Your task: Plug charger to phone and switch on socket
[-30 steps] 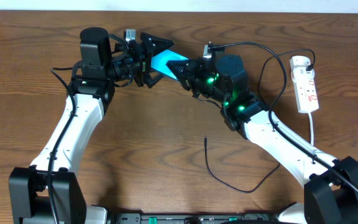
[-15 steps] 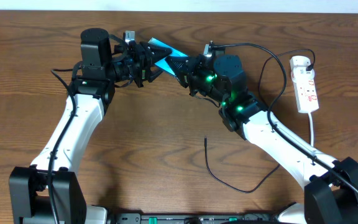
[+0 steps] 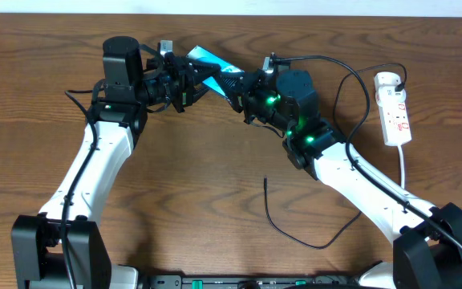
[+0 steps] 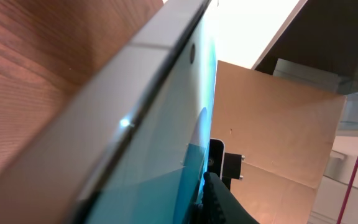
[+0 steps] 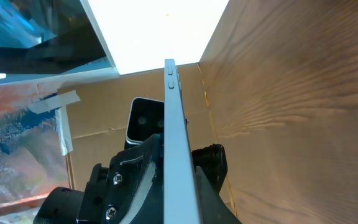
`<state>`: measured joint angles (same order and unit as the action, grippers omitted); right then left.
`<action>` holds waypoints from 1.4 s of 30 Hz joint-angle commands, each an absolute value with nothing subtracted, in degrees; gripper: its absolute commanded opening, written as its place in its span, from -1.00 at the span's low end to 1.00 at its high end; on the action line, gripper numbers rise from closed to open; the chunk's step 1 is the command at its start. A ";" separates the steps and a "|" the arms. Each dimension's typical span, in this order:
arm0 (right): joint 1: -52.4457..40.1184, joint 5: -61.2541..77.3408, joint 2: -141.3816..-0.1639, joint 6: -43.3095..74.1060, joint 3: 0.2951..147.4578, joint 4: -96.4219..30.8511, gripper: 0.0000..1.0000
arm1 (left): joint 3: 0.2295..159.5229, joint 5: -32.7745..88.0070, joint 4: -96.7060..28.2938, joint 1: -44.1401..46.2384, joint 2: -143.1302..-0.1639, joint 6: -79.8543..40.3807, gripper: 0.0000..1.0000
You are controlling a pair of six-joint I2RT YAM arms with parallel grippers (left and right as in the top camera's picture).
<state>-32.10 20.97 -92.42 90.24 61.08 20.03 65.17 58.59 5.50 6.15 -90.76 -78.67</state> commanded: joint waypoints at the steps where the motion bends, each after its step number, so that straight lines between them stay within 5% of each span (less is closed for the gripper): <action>1: -33.12 26.81 -92.27 86.08 61.06 18.17 -0.97 | 65.69 58.65 6.79 6.57 -90.35 -74.50 -0.63; 8: -34.00 26.79 -92.27 86.08 61.06 17.80 -0.98 | 65.69 57.56 6.76 6.57 -90.35 -73.93 -0.85; 42: -36.21 27.55 -92.27 84.73 61.06 16.91 -0.98 | 65.69 55.86 6.81 6.57 -90.35 -71.59 -0.85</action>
